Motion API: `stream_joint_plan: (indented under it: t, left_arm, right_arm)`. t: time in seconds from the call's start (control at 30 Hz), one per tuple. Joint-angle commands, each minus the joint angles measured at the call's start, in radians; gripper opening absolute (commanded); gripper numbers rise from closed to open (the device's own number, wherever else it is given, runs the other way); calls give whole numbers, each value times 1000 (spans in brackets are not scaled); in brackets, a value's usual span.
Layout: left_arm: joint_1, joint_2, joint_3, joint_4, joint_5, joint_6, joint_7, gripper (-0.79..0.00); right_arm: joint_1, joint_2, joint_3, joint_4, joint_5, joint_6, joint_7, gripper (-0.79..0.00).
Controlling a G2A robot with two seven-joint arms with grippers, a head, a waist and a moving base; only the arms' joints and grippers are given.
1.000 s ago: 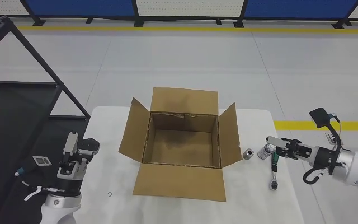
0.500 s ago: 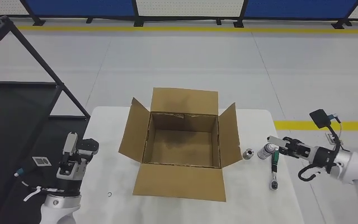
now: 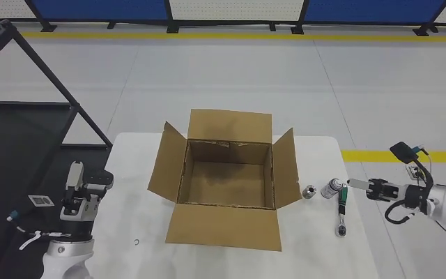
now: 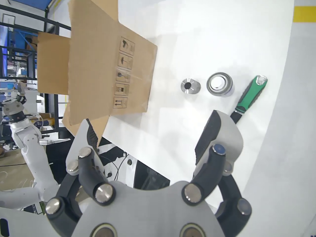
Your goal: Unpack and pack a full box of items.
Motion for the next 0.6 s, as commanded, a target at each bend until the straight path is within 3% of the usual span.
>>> stream_joint_plan:
  t: [0.0, 0.57]
  left_arm:
    - [0, 0, 0, 0, -1, 0, 0, 0]
    - [0, 0, 0, 0, -1, 0, 0, 0]
  right_arm:
    - [20, 4, -20, 40, -4, 9, 20, 0]
    - [6, 5, -27, 23, -50, 5, -14, 0]
